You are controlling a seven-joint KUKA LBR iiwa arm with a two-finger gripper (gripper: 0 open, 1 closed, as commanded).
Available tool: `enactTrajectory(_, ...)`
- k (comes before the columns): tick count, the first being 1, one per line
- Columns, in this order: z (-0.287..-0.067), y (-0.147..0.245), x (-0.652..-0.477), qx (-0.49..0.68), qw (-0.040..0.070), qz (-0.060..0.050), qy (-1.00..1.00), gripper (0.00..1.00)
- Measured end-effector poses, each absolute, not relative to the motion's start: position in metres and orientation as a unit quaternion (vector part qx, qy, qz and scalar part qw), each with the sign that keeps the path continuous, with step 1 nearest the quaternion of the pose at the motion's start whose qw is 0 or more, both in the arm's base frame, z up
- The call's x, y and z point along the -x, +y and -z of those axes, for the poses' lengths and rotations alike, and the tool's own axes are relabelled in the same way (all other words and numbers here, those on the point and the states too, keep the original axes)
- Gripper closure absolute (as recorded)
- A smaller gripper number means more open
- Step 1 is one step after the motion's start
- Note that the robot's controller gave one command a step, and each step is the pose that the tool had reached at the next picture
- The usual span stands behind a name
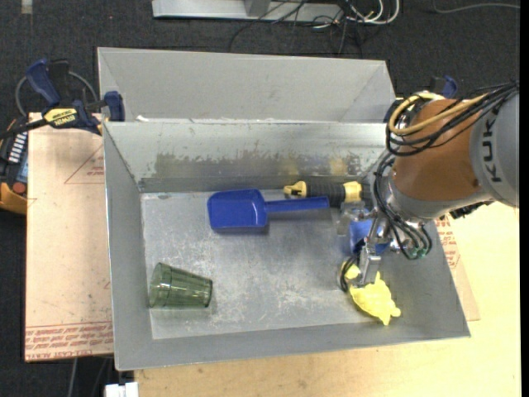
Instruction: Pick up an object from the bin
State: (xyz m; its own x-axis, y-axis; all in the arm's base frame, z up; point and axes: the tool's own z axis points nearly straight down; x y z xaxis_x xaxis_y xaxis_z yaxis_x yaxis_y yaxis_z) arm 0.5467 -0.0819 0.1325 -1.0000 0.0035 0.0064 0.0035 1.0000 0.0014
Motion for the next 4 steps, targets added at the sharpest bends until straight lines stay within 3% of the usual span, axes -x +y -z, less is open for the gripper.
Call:
enactTrajectory(1, -0.137, -0.081, -0.549, 0.000, -0.001, 0.000, -1.000, 0.00)
enactTrajectory(2, -0.117, -0.103, -0.538, 0.028, -0.002, 0.002, -1.000, 0.00)
enactTrajectory(3, -0.140, -0.155, -0.596, -0.024, -0.005, -0.001, -1.000, 0.00)
enactTrajectory(4, -0.132, -0.142, -0.487, 0.004, -0.003, 0.003, -1.000, 0.00)
